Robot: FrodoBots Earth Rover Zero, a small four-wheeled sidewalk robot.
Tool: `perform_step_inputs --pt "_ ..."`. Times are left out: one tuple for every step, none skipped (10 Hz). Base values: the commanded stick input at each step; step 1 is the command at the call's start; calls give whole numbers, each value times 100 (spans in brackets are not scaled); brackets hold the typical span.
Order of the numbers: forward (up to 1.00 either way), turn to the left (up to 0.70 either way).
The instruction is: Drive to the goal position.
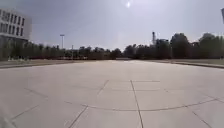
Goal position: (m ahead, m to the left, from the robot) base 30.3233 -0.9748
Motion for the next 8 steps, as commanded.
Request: perform_step_inputs --pt "100 -36" --pt "100 -17" --pt "100 0" --pt "100 0" --pt "100 0" --pt "100 0" --pt "100 0" --pt "100 0"
